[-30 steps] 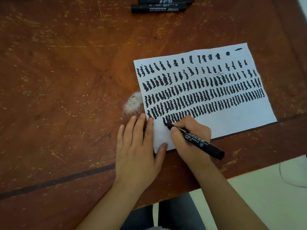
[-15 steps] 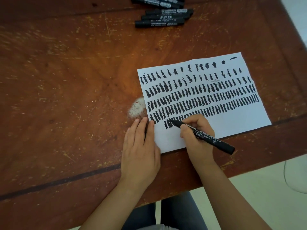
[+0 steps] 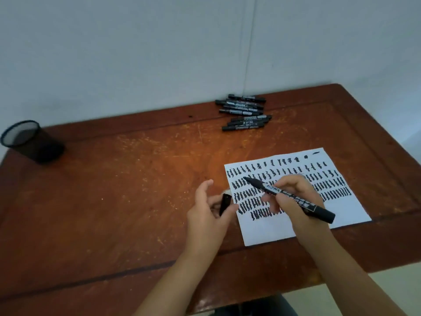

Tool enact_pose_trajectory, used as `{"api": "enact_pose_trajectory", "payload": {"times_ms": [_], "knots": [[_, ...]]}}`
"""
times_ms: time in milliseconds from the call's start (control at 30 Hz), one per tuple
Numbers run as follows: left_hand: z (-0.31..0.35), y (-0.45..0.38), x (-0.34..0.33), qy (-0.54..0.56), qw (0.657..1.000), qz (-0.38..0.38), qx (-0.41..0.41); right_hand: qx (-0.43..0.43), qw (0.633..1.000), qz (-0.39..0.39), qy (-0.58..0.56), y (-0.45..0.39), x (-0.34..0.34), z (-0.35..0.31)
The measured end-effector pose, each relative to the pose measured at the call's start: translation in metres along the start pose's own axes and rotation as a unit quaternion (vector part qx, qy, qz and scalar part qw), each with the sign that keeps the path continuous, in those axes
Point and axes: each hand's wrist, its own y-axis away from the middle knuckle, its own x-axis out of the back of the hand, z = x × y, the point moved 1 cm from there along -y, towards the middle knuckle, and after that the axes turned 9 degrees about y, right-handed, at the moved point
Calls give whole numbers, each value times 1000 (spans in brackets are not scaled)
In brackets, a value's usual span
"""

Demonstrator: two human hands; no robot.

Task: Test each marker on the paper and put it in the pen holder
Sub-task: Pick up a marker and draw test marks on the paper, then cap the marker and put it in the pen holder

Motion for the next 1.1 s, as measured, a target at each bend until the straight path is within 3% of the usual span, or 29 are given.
{"api": "enact_pose_trajectory", "payload": {"times_ms": [200, 367, 467, 700, 867, 933, 967, 1033, 1100], "knots": [[27, 0, 17, 48, 993, 56, -88, 63, 998, 8, -3, -11, -6, -41], [35, 4, 22, -1, 978, 41, -203, 97, 994, -44, -12, -18, -14, -51], [37, 4, 25, -14, 969, -5, -245, 65, 993, -83, -44, -23, -18, -52], [42, -2, 39, 13, 964, -81, -253, 9, 985, -158, -65, -32, -29, -55], [47, -6, 53, 34, 972, -85, -215, 47, 984, -121, -122, -42, -7, -62], [49, -11, 60, 1, 975, -98, -199, 129, 983, -118, 48, -47, 4, -72], [49, -14, 63, -29, 973, -122, -193, 180, 955, -145, 187, -50, 4, -79], [51, -19, 66, -84, 964, -165, -190, 250, 845, -219, 419, -53, -4, -84], [56, -23, 71, -106, 960, -173, -193, 307, 769, -226, 513, -54, -11, -92]]}}
